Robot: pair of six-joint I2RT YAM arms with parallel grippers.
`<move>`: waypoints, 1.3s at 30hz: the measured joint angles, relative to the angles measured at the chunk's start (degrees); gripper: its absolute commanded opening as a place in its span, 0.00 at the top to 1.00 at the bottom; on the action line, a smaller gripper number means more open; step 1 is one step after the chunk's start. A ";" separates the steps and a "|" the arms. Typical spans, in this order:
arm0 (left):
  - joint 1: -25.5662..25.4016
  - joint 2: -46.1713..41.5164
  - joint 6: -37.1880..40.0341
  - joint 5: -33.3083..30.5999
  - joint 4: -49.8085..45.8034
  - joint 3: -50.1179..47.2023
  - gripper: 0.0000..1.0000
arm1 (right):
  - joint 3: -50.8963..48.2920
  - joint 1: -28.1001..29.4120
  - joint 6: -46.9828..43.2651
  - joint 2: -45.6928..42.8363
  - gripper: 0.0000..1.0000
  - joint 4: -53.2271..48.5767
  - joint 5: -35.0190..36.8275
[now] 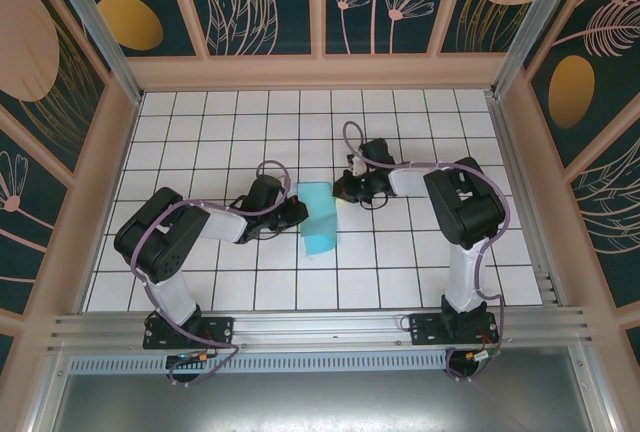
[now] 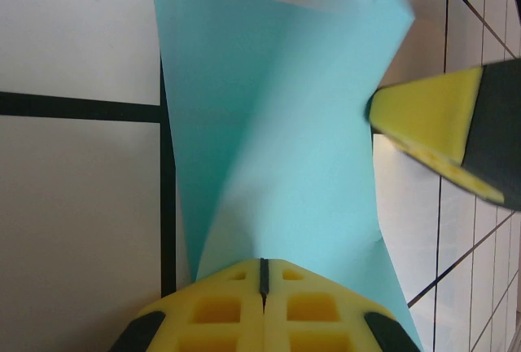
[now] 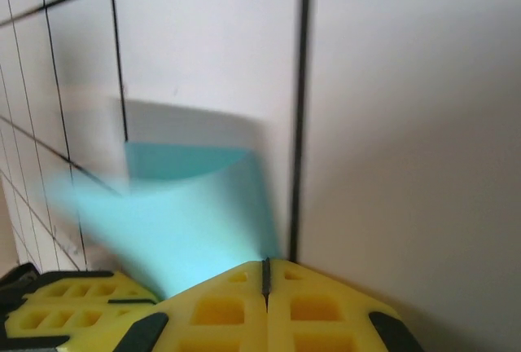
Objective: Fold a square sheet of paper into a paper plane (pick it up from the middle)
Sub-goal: Fold the square sheet of paper in half at the center of the table.
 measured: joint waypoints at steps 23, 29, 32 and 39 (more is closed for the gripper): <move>0.00 -0.07 0.00 -0.02 0.31 -0.17 1.00 | 3.91 2.29 2.67 3.23 1.00 2.19 1.16; 0.00 -0.22 0.20 -0.11 0.28 -0.24 1.00 | 4.85 -1.36 3.28 3.04 1.00 2.19 5.55; -0.04 -0.26 0.22 -0.22 0.28 -0.28 1.00 | 4.39 -1.77 3.32 1.07 1.00 1.99 7.61; -0.07 -0.26 0.37 -0.24 0.28 -0.28 1.00 | -2.25 3.63 3.48 -11.45 1.00 1.97 6.47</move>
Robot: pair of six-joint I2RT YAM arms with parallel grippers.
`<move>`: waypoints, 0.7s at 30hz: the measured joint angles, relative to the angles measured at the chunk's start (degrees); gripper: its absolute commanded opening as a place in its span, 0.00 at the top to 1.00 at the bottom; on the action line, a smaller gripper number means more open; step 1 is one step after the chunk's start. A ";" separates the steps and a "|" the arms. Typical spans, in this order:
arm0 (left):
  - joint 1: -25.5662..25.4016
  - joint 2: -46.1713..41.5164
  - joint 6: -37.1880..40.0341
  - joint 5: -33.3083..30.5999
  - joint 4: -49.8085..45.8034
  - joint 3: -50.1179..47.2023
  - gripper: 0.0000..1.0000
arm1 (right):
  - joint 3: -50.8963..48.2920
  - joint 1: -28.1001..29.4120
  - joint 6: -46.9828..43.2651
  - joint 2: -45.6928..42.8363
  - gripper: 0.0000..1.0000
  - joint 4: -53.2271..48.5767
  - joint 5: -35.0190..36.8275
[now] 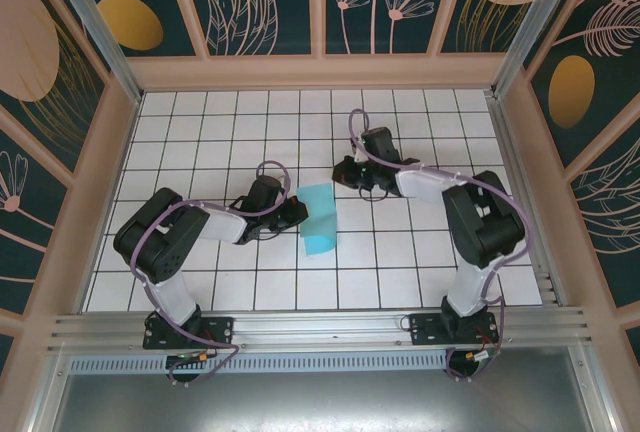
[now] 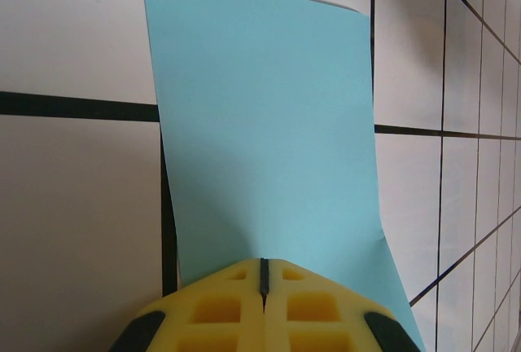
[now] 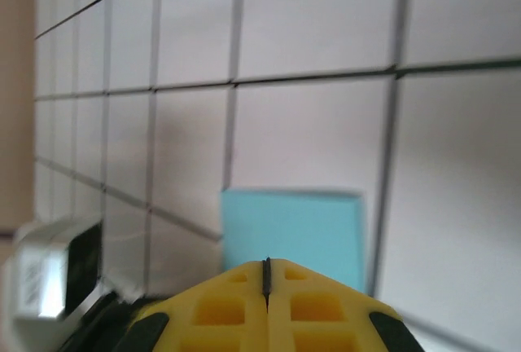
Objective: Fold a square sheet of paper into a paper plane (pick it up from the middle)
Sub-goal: Fold the square sheet of paper in half at the center of the table.
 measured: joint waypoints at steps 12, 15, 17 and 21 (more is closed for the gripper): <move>0.00 0.00 0.00 -0.02 0.07 -0.07 1.00 | -9.27 5.07 1.75 -0.98 1.00 -0.33 -6.58; 0.00 0.00 0.00 -0.02 0.31 -0.17 1.00 | -9.07 5.09 1.75 -0.04 1.00 -0.35 -7.17; 0.00 0.00 0.00 -0.02 0.52 -0.26 1.00 | -8.57 5.11 1.73 0.96 1.00 -0.42 -7.63; 0.00 0.00 0.00 -0.02 0.85 -0.37 1.00 | -6.99 5.25 1.66 3.26 1.00 -0.46 -8.07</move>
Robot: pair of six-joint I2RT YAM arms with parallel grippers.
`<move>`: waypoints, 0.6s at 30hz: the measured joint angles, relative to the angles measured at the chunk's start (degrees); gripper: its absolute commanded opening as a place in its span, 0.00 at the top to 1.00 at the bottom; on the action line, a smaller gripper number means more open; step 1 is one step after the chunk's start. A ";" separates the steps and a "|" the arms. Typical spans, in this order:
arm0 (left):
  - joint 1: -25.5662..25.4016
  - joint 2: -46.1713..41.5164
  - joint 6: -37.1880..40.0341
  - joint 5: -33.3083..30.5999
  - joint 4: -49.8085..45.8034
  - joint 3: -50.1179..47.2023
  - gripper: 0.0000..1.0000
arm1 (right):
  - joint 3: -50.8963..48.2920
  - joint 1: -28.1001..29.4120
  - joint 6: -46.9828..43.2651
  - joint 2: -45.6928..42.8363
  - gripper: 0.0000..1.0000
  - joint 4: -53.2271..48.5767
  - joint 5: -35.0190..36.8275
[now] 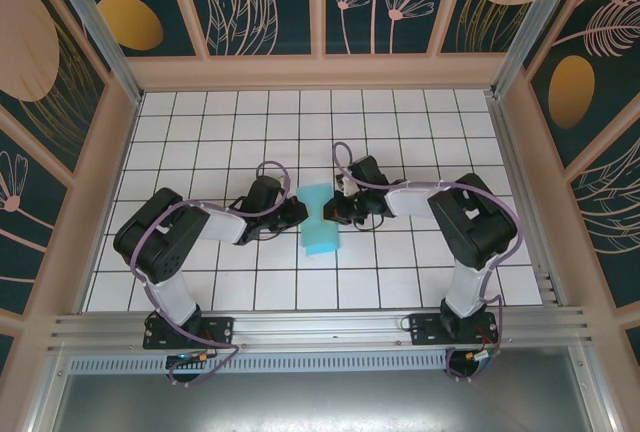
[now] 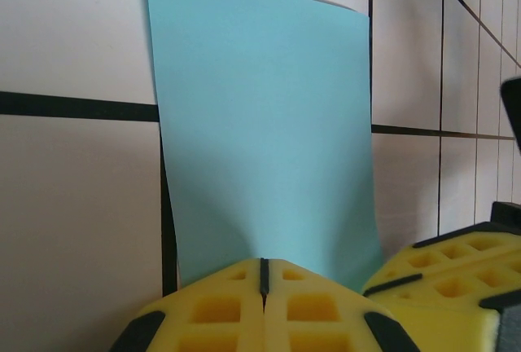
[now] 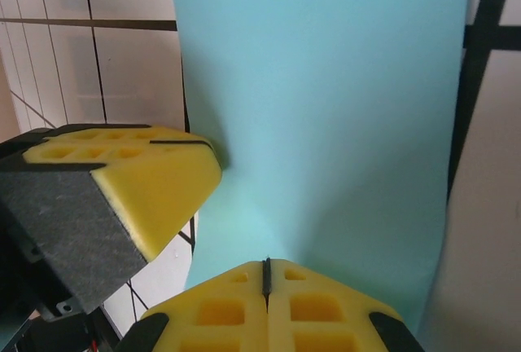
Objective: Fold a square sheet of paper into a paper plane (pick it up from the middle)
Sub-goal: Fold the square sheet of paper in half at the center of the table.
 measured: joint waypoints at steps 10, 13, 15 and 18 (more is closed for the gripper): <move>0.00 0.04 0.00 0.00 0.44 -0.22 1.00 | 1.03 0.07 -2.82 1.53 1.00 -1.90 0.02; 0.00 0.04 0.00 0.00 0.55 -0.26 1.00 | 0.81 -0.48 -4.20 1.53 1.00 -2.73 0.00; 0.00 0.04 0.00 0.02 0.61 -0.28 1.00 | 0.52 -1.09 -4.96 1.51 1.00 -3.15 -0.31; 0.00 0.00 0.02 0.15 0.85 -0.33 1.00 | 0.52 -1.42 -5.66 1.09 1.00 -4.13 -0.31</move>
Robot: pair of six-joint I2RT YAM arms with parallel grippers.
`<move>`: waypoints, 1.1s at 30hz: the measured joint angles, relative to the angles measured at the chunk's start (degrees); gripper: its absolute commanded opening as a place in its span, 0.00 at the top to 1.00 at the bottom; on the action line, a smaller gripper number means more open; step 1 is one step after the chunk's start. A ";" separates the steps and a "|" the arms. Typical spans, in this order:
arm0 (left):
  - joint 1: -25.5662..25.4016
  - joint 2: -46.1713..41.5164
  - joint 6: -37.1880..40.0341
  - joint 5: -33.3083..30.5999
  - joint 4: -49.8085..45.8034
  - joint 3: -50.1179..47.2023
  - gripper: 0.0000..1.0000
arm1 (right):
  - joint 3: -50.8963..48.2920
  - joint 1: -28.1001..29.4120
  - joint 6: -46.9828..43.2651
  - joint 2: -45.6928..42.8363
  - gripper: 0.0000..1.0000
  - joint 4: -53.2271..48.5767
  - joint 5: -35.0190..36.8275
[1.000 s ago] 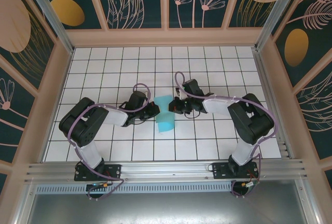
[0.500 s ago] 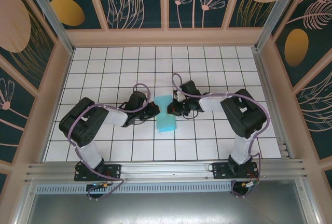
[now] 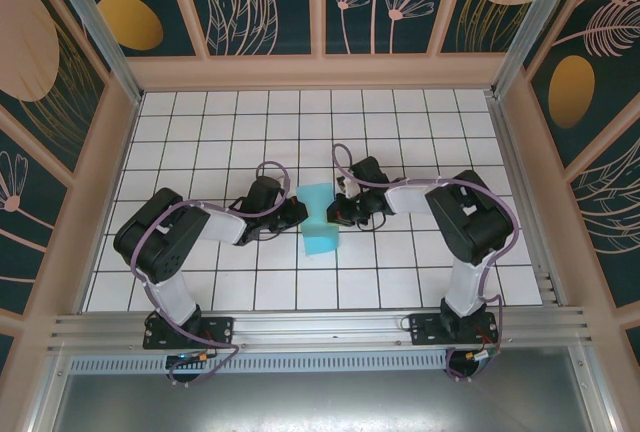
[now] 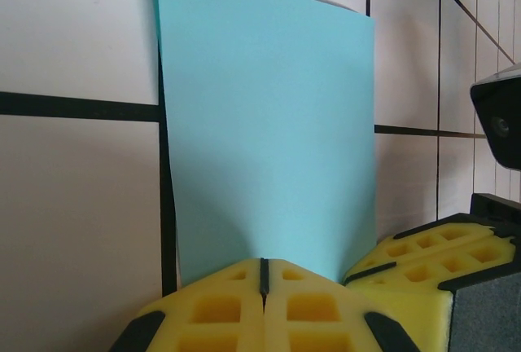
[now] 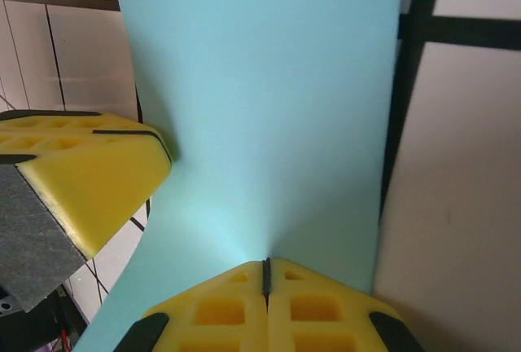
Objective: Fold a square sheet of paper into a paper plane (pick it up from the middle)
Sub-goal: Fold the square sheet of paper in half at the center of the table.
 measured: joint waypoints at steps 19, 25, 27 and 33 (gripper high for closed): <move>0.55 -4.31 0.85 3.45 -7.30 0.02 0.94 | 2.05 3.06 0.92 -5.73 0.57 -9.16 14.38; 0.57 -7.89 0.52 3.93 -8.83 0.07 0.73 | 3.26 3.78 0.48 -3.39 0.68 -9.51 14.43; 0.55 -9.49 0.33 2.99 -9.92 0.07 0.68 | 3.48 3.65 0.52 -3.19 0.69 -9.99 14.49; 0.57 -15.06 -1.05 -0.85 -12.22 -1.88 0.50 | 3.69 3.63 0.57 -3.08 0.68 -10.34 14.51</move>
